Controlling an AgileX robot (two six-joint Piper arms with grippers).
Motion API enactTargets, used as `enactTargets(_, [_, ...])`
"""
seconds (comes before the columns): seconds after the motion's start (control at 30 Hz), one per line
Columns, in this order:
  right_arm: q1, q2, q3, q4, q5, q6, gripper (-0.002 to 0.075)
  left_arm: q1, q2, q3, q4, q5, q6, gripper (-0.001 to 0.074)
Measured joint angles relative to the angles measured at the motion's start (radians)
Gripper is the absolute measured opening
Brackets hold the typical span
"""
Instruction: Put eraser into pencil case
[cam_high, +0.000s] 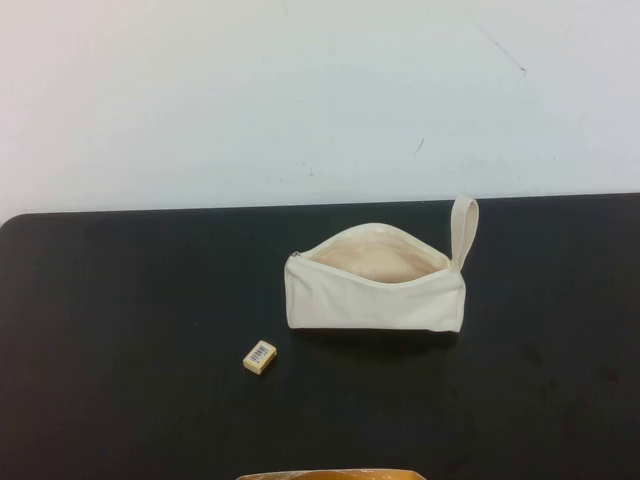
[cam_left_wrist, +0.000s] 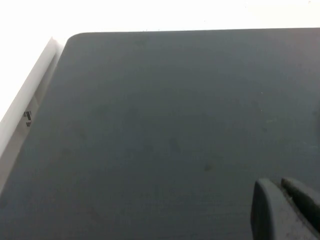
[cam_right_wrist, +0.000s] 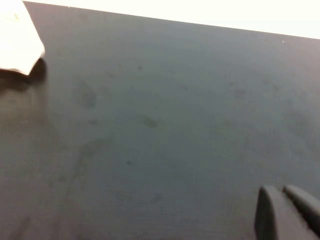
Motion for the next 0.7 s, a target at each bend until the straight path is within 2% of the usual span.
enactTargets(0.6, [0.000,0.000,0.000,0.000,0.000,0.000,-0.0001,0.000,0.000,0.000,-0.002,0.000,0.000,-0.0002])
enactTargets(0.7, [0.000,0.000,0.000,0.000,0.000,0.000,-0.0001,0.000,0.000,0.000,-0.066,-0.004,0.000,-0.0002])
